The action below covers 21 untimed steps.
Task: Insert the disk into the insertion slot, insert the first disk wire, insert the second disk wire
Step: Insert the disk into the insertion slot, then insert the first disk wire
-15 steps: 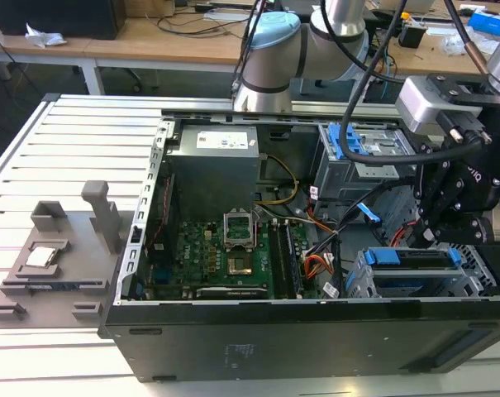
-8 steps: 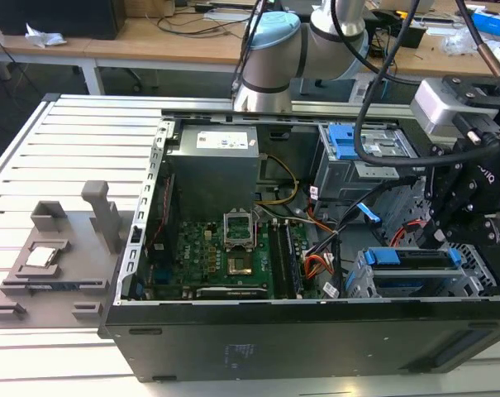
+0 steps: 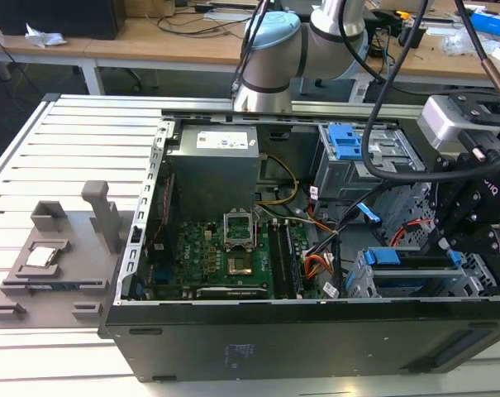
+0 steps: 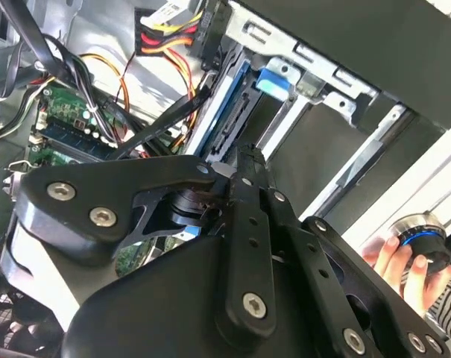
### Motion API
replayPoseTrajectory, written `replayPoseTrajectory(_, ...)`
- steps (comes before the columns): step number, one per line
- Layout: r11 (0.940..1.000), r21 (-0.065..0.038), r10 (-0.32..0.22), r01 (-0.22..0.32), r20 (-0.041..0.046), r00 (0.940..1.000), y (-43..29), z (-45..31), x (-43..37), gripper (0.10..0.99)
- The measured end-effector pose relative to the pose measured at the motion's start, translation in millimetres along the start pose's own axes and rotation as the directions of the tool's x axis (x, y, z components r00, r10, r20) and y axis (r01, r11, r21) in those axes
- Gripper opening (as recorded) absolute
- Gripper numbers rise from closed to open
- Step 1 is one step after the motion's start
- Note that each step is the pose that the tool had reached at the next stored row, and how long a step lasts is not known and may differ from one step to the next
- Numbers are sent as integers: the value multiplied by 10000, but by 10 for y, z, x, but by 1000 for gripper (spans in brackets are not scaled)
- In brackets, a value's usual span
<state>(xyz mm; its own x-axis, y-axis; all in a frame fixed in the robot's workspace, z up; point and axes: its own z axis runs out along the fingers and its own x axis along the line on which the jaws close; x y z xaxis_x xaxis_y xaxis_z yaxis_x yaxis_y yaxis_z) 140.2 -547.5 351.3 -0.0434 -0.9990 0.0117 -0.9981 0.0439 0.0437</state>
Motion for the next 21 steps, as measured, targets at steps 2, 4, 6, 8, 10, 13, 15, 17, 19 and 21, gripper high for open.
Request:
replayPoseTrajectory(2, 10000, 0, 1, -1, 0, 10000, -2, 0, 0, 106)
replayPoseTrajectory(4, 10000, 0, 1, -1, -1, 10000, -2, 0, 1, 106)
replayPoseTrajectory(6, 10000, 0, 1, -1, 0, 10000, -2, 0, 0, 106)
replayPoseTrajectory(8, 10000, 0, 1, -1, 0, 10000, -3, 0, 0, 106)
replayPoseTrajectory(10, 10000, 0, 1, -1, 0, 10000, -3, 0, 0, 106)
replayPoseTrajectory(13, 10000, 0, 1, -1, 0, 10000, -3, 0, 0, 106)
replayPoseTrajectory(15, 10000, 0, 1, -1, 1, 10000, -4, 0, 0, 114)
replayPoseTrajectory(17, 10000, 0, 1, -1, 0, 10000, -4, 0, 0, 235)
replayPoseTrajectory(19, 10000, 0, 1, -1, 0, 10000, -4, 0, 0, 357)
replayPoseTrajectory(21, 10000, 0, 1, -1, -1, 10000, -4, -1, 0, 420)
